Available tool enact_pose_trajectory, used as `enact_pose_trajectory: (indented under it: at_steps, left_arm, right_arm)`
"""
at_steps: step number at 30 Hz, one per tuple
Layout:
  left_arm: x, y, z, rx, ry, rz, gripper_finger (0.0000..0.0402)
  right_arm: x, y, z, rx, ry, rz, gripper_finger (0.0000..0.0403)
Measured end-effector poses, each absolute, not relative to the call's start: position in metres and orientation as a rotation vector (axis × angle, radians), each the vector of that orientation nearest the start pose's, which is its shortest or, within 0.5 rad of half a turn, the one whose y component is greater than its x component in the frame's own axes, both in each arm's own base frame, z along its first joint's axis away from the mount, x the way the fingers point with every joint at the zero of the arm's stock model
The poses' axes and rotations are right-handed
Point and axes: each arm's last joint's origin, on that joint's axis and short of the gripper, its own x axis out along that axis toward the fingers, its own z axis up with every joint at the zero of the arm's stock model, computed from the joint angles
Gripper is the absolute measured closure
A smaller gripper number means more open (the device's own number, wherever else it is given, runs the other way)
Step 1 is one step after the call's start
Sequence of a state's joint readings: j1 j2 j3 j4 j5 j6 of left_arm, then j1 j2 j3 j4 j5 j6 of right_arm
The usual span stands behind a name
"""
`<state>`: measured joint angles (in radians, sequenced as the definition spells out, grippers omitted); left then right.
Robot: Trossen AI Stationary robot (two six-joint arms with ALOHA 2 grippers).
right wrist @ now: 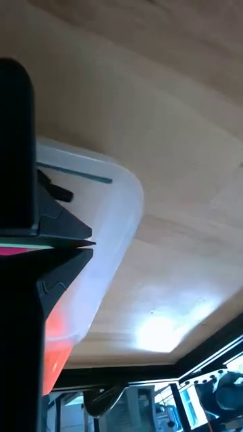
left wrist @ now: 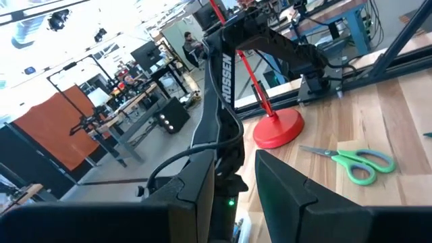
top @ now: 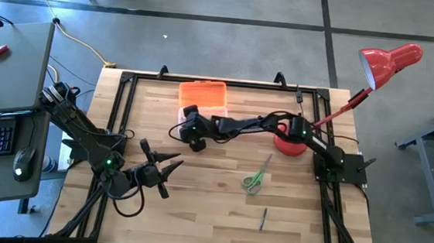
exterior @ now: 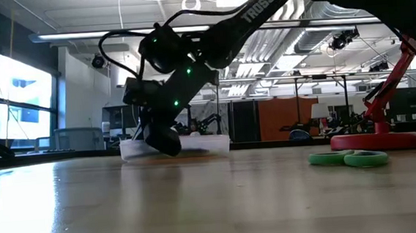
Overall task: Pick & place school supplies into a supply box
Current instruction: Put the blue pencil into the orange supply box, then put the dark green crayon into the orange supply box
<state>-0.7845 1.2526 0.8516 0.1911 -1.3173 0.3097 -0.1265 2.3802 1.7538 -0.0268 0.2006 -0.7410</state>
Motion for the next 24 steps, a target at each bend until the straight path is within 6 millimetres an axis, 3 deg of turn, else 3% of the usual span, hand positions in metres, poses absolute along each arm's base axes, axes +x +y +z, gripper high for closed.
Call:
enact_pose_trajectory:
  at_steps: [6, 15, 19, 24]
  left_arm:
    - [0.203, -0.164, 0.298, 0.494, 0.192, 0.513, 0.0262]
    - [0.203, -0.164, 0.297, 0.493, 0.193, 0.512, 0.0262]
    - [0.204, -0.164, 0.298, 0.492, 0.192, 0.509, 0.0262]
    - [0.204, -0.164, 0.297, 0.494, 0.193, 0.505, 0.0262]
  right_arm:
    - [0.517, -0.071, 0.133, -0.739, 0.747, -0.078, 0.0381]
    - [0.515, -0.062, 0.152, -0.799, 0.773, -0.243, 0.0322]
    - [0.512, -0.04, 0.171, -0.866, 0.788, -0.314, 0.0304]
    - [0.501, 0.003, 0.19, -0.849, 0.83, -0.349, 0.03]
